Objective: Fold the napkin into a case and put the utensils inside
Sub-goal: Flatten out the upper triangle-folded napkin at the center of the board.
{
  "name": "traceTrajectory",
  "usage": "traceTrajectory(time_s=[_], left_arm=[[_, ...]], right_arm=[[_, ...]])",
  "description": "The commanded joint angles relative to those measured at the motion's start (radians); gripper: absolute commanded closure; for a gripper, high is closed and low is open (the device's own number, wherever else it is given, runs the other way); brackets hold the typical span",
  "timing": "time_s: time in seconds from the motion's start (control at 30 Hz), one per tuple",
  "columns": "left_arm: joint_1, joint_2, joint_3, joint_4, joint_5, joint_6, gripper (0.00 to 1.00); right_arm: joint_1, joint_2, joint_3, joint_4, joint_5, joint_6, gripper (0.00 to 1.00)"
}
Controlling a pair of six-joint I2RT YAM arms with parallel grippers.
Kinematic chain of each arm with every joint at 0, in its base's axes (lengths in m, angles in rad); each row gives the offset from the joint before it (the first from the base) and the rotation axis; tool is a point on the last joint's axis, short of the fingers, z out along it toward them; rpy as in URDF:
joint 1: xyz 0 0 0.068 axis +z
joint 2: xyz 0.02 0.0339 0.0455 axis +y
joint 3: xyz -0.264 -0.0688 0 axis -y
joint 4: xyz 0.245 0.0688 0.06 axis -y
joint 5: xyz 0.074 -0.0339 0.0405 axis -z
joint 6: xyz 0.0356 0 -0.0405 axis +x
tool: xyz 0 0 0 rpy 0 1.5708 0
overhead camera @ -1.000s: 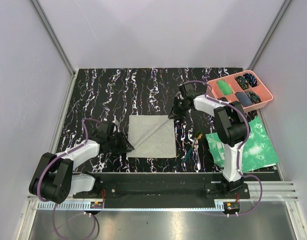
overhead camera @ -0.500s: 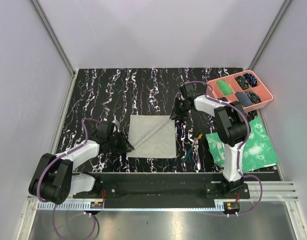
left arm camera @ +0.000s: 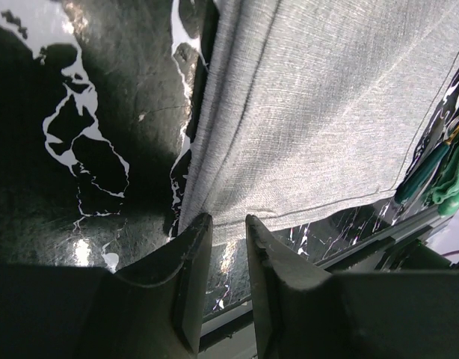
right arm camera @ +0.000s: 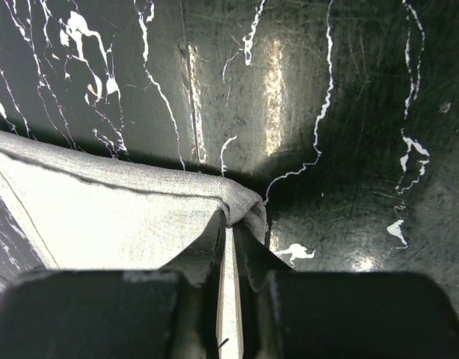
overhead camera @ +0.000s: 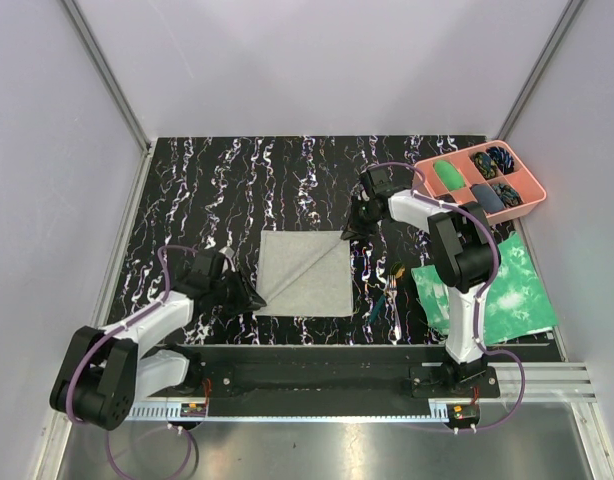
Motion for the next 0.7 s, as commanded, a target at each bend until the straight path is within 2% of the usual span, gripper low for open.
traceTrajectory(time_s=[0.0,0.27,0.4,0.5,0.53,0.67], left_arm=[[0.003,-0.023,-0.053,0.015,0.0,-0.019,0.69],[0.003,-0.07,-0.047,0.0,0.054,-0.011,0.68],[0.003,-0.149,-0.012,-0.048,0.101,0.01,0.57],[0.003,-0.205,0.039,-0.106,0.089,0.021,0.54],[0.003,-0.213,0.077,-0.123,0.068,0.024,0.52],[0.009,-0.149,0.18,-0.161,0.0,0.062,0.43]], right_arm=[[-0.011,0.03,0.03,-0.016,0.023,-0.021,0.88],[-0.011,0.036,0.053,-0.016,-0.034,-0.018,0.68],[-0.011,0.014,0.05,-0.018,-0.063,-0.018,0.56],[-0.011,-0.015,0.031,-0.036,-0.072,-0.021,0.43],[-0.011,-0.033,0.024,-0.046,-0.06,-0.022,0.35],[-0.011,-0.092,-0.002,-0.087,-0.032,-0.041,0.25]])
